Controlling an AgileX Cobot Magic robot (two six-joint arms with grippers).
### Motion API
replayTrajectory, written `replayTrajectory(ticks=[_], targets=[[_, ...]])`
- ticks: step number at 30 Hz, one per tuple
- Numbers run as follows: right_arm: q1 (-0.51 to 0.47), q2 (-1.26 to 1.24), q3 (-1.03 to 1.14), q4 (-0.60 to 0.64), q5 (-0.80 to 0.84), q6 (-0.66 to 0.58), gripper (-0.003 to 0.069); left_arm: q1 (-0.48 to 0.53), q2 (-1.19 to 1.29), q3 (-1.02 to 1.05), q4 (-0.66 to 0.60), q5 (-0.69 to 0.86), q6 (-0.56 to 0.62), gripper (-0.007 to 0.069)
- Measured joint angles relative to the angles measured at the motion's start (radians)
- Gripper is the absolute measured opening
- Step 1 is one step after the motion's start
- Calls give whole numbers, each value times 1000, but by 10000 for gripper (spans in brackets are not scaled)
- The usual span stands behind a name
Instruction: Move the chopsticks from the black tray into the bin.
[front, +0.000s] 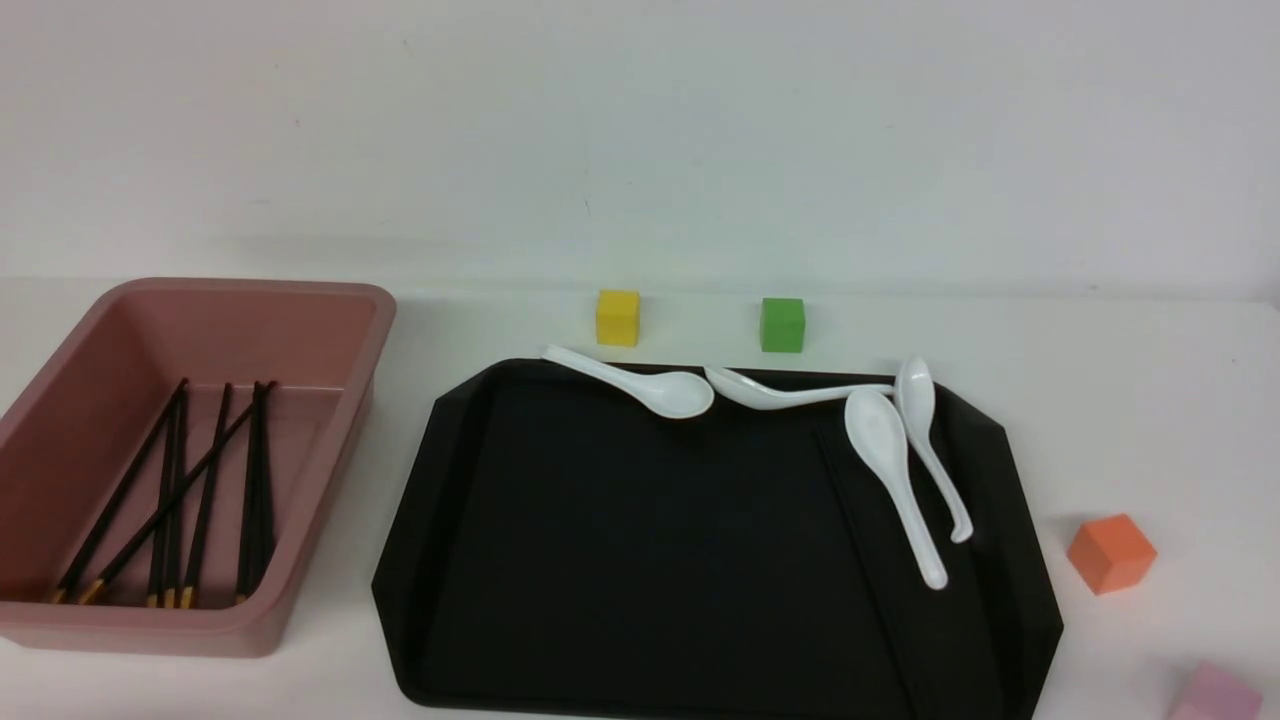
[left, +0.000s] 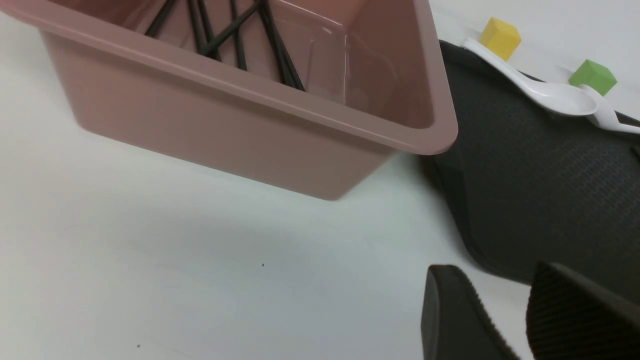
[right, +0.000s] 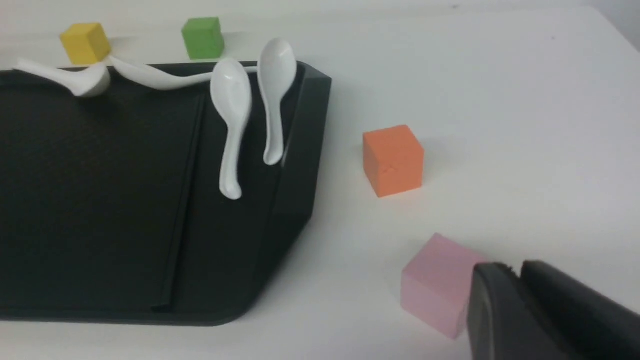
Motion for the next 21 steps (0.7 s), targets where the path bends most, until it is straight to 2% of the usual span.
replayTrajectory(ticks=[21], targets=[[-11, 0, 0, 5, 3, -1, 99, 0, 0, 0, 0, 0, 0, 239]])
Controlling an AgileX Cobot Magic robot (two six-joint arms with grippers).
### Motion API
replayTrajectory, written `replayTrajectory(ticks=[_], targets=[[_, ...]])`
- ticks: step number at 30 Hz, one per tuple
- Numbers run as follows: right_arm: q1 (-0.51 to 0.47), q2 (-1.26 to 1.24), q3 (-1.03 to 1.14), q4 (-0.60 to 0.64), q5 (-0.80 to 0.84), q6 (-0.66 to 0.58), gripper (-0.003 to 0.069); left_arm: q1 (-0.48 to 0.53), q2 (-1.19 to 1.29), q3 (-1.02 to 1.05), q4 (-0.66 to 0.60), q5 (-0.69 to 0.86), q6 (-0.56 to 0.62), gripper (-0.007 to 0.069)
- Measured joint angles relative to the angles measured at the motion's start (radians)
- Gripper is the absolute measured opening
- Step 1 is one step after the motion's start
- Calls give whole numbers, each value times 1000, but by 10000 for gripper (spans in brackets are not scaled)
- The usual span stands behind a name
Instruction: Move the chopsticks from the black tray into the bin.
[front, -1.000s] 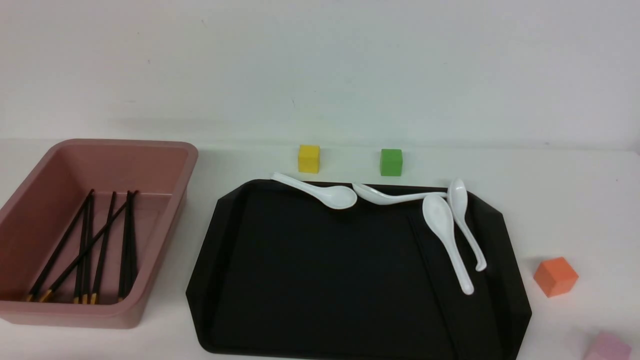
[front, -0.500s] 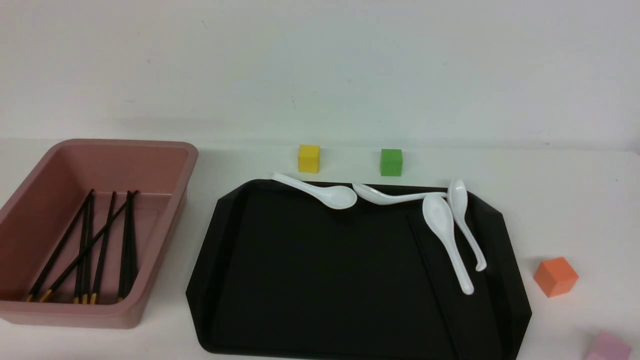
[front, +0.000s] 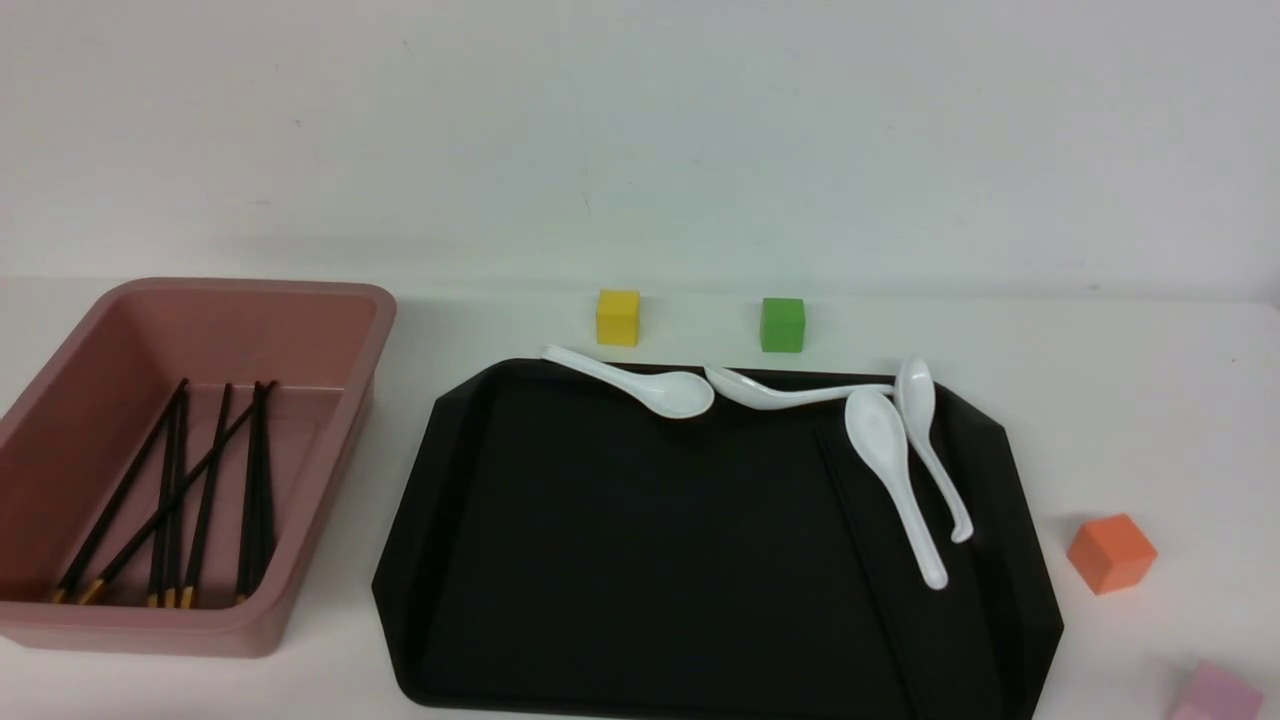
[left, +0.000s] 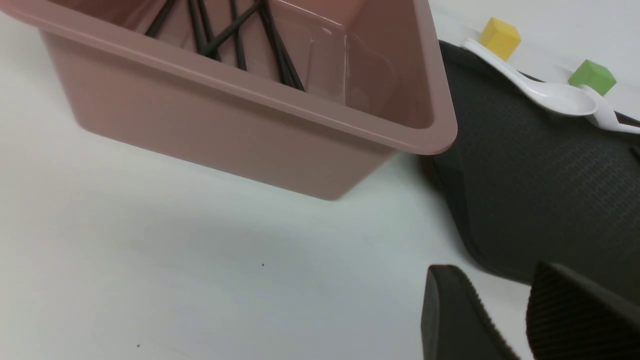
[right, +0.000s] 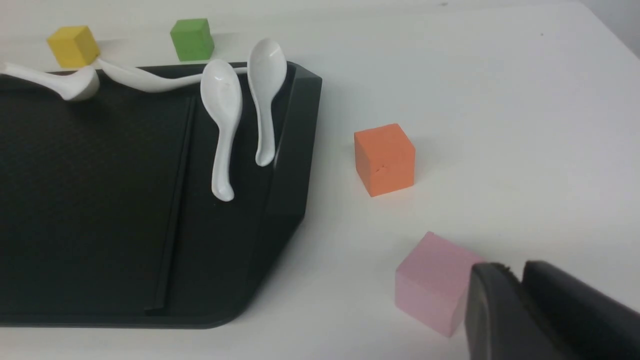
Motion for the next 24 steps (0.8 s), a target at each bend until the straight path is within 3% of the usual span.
replayTrajectory(ticks=[24], targets=[[0, 0, 0, -1, 0, 0, 115, 0, 0, 0, 0, 0, 0, 239]])
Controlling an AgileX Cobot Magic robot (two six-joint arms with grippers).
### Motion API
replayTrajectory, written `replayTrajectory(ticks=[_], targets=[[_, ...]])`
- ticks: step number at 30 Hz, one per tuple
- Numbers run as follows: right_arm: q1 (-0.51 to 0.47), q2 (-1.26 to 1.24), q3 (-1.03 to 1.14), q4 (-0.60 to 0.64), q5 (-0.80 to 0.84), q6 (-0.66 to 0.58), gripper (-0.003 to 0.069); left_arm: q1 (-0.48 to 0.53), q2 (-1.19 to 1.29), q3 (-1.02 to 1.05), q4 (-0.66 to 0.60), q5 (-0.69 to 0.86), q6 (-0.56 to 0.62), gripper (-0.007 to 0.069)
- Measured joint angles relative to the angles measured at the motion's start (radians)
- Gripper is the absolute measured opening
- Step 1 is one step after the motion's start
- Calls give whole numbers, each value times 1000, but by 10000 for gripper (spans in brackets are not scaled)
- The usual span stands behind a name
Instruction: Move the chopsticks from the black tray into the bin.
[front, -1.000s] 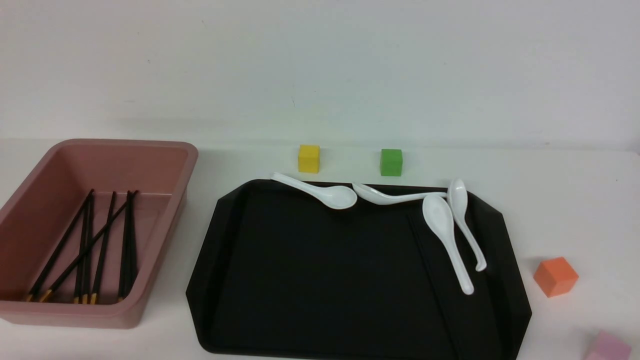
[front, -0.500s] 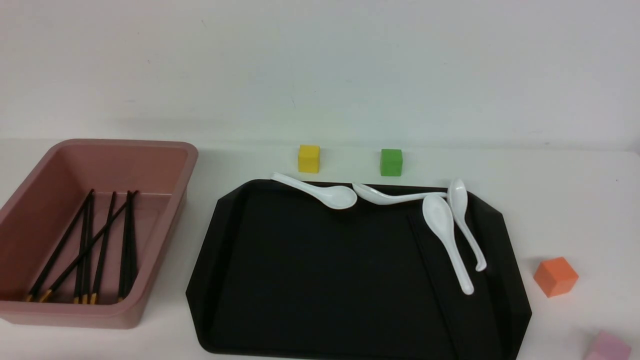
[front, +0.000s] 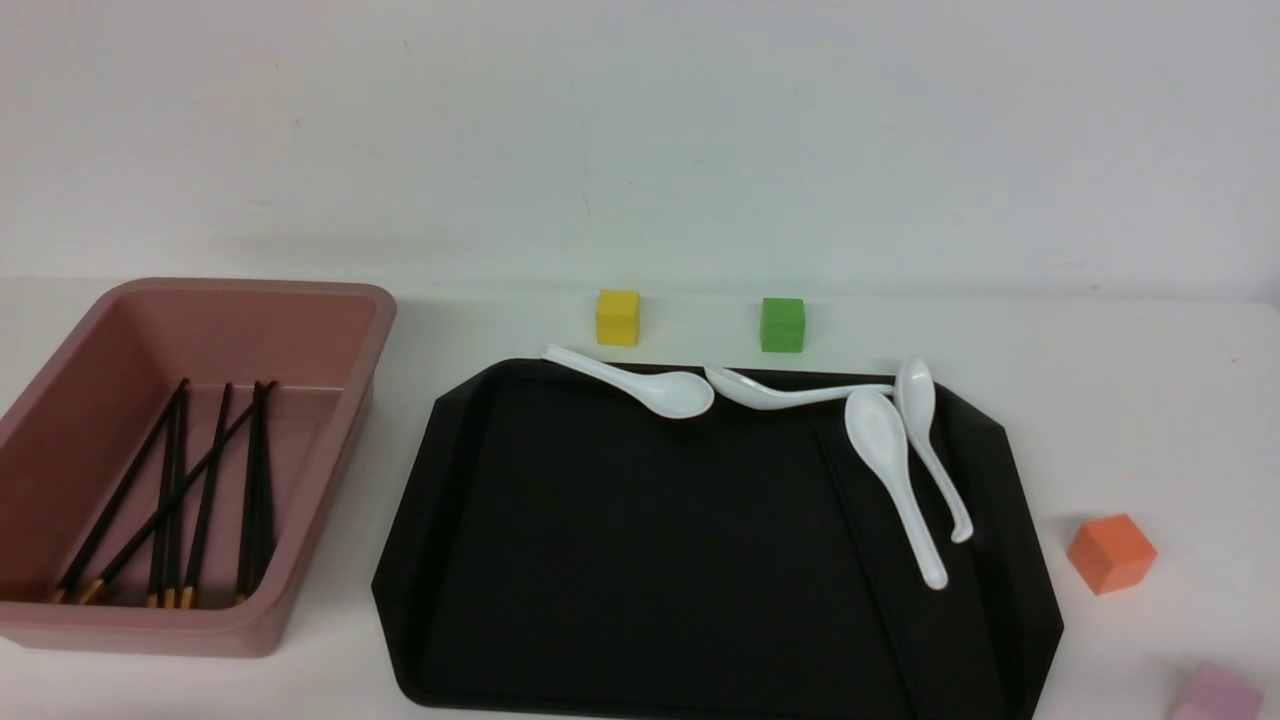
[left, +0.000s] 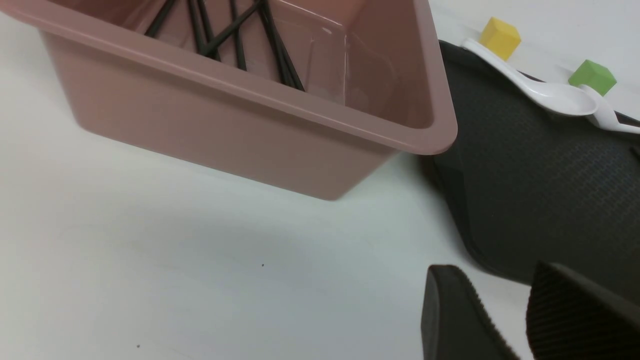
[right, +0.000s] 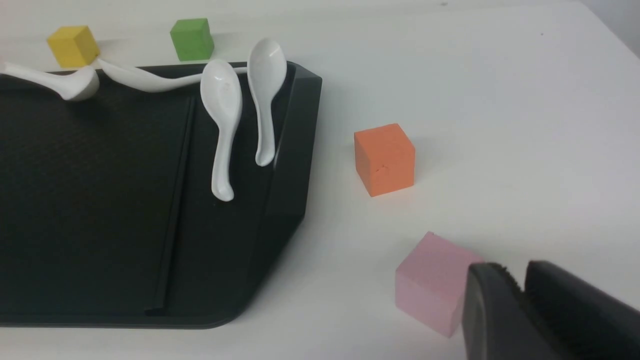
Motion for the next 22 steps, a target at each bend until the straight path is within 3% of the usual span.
replayTrajectory(ticks=[22], targets=[[0, 0, 0, 0, 0, 1, 141, 0, 0, 0, 0, 0, 0, 239]])
